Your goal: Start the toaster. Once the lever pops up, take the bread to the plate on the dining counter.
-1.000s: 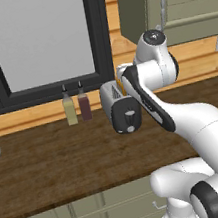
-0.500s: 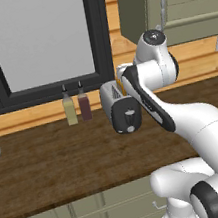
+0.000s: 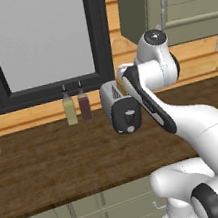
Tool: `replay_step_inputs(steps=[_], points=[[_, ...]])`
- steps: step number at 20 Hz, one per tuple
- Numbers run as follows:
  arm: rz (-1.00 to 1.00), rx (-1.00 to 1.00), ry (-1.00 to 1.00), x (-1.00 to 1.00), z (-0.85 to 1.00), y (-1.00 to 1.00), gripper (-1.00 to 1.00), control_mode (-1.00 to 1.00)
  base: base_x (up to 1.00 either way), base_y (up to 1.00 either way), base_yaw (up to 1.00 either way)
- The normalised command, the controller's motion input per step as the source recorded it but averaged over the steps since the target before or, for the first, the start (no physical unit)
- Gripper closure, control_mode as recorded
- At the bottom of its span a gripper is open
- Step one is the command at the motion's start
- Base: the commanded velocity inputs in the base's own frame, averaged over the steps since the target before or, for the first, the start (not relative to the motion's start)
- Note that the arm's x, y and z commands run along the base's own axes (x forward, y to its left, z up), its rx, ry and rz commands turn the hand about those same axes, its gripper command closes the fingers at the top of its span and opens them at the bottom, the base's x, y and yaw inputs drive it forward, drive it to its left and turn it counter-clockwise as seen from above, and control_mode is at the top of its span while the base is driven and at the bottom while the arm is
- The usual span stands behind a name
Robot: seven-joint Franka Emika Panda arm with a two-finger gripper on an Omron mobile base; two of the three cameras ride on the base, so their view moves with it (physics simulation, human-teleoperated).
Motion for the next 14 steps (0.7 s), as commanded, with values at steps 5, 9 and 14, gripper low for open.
replay_step_inputs(steps=[5, 9, 14], points=[[0.0, 0.0, 0.0, -0.37, -0.14, 0.0, -1.0, -1.0, 0.0, 0.0, 0.0], [0.0, 0.0, -0.01, -0.1, -0.29, 0.0, -1.0, -1.0, 0.0, 0.0, 0.0], [0.0, 0.0, 0.0, 0.06, -0.32, 0.0, -1.0, -1.0, 0.0, 0.0, 0.0]])
